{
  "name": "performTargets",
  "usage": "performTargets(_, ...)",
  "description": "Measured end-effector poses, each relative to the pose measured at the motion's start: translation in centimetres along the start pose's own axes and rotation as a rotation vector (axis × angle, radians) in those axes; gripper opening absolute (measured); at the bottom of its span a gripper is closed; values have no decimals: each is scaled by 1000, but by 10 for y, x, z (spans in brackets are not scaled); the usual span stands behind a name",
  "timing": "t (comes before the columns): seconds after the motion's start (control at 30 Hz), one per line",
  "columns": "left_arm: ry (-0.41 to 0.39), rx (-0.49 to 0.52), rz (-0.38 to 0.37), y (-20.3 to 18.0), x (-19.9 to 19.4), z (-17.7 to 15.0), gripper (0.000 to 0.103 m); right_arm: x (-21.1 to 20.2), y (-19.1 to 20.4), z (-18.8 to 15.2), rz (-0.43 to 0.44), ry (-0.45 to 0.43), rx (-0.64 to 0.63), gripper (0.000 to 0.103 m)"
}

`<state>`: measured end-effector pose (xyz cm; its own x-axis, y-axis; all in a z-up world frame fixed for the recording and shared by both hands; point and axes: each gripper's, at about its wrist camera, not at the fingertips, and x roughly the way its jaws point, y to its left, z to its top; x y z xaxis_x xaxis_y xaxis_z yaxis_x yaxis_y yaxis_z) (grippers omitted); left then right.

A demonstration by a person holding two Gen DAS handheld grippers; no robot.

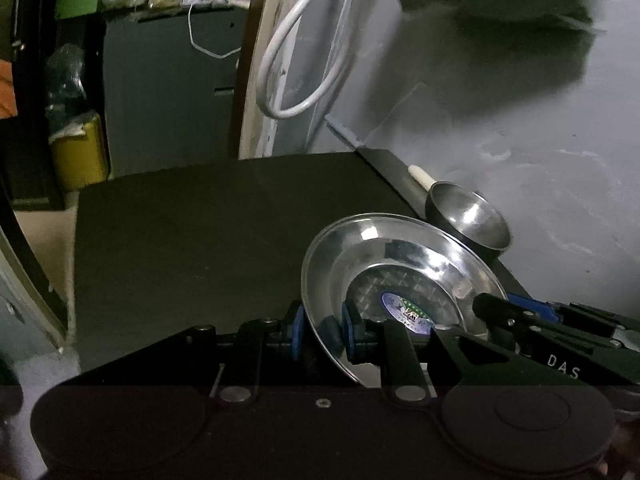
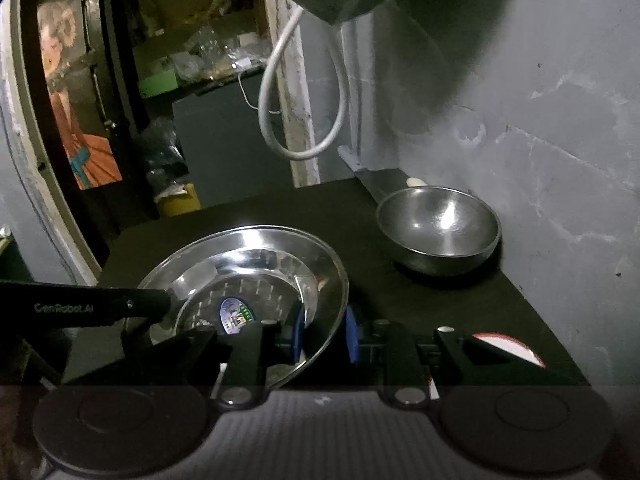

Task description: Organize plates and bowls

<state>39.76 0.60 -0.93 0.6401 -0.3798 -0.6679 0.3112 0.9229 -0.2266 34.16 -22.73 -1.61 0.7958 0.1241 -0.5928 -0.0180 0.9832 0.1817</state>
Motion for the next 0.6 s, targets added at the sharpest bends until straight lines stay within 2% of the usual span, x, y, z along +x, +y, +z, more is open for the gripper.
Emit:
performTargets(0.2,-10,27,-1,4,-36,-12,22,-35,20,-7,26,-9,-15,24)
performTargets(0.6,36,83,1,10,-89,-55,24,-87,47,-45,57,56,-15,25)
